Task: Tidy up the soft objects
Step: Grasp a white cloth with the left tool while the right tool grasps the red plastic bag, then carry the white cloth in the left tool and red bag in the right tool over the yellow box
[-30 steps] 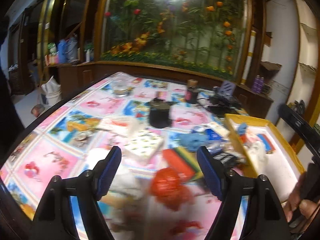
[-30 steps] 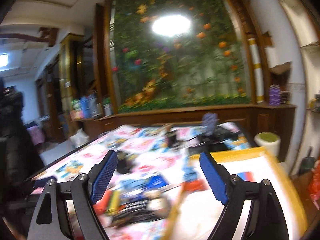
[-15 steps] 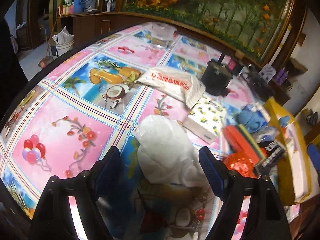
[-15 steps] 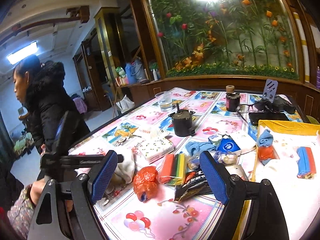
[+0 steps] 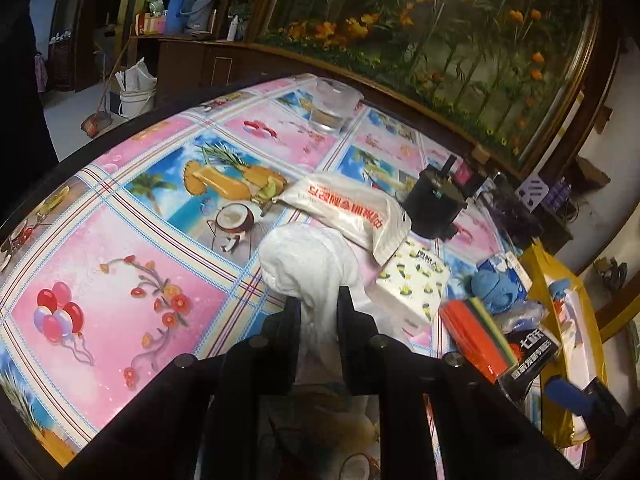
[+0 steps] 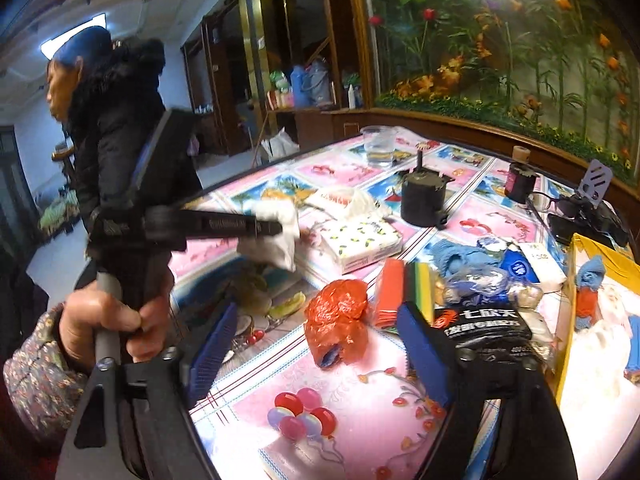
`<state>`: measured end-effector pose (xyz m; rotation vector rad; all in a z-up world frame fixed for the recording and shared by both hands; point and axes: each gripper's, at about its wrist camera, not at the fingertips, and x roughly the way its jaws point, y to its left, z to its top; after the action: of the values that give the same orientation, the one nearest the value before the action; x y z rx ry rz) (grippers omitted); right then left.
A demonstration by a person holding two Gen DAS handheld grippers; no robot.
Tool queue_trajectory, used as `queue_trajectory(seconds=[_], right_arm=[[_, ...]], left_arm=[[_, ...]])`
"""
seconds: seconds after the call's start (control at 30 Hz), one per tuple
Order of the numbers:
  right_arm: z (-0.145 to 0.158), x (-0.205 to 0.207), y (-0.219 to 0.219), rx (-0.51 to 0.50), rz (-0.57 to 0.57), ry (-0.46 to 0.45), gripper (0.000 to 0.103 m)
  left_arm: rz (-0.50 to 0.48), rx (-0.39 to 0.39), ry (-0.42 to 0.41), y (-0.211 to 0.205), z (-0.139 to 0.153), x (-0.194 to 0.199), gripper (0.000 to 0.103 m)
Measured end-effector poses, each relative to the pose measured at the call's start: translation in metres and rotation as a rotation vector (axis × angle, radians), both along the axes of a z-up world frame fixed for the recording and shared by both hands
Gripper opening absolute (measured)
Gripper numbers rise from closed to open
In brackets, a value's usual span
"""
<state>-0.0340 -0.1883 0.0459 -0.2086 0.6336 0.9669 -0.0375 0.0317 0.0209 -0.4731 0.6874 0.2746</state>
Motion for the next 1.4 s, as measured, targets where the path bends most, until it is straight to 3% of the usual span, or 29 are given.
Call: queue_trajectory(seconds=[0.03,0.07,0.27,0.37,0.5,0.6,0.83,1.07,1.4], right_arm=[[-0.005,0.002,0.008,-0.025,0.015,0.015,0.063],[-0.007,0.005,0.014,-0.046,0.01,0.02,0.058],[-0.027,0.023,0.039,-0.161,-0.03,0.052,0.058],[-0.032,0.023,0.041,-0.18,-0.021,0.046,0.032],[-0.022,0.023,0.032,-0.114,-0.03,0.034,0.031],[0.0,0.027,0.01,0.041,-0.056,0.023,0.031],[0.028,0.048,-0.037,0.238,-0.185,0.01,0.031],[0.04,0.067,-0.075,0.32,-0.26,0.028,0.031],[0.047,0.092,-0.151,0.41,-0.379,0.069,0.031]], left_arm=[[0.01,0.007,-0.021,0.0,0.003,-0.003,0.016],[0.016,0.013,-0.036,0.0,0.005,-0.005,0.016],[0.015,0.014,-0.069,0.0,0.008,-0.008,0.016],[0.011,0.02,-0.071,-0.002,0.009,-0.008,0.016],[0.019,0.029,-0.076,-0.002,0.01,-0.01,0.016],[0.021,0.053,-0.079,-0.006,0.013,-0.01,0.016],[0.015,0.199,-0.092,-0.037,0.024,-0.005,0.016],[-0.051,0.316,-0.12,-0.088,0.038,0.009,0.016],[-0.25,0.323,-0.157,-0.173,0.054,0.038,0.016]])
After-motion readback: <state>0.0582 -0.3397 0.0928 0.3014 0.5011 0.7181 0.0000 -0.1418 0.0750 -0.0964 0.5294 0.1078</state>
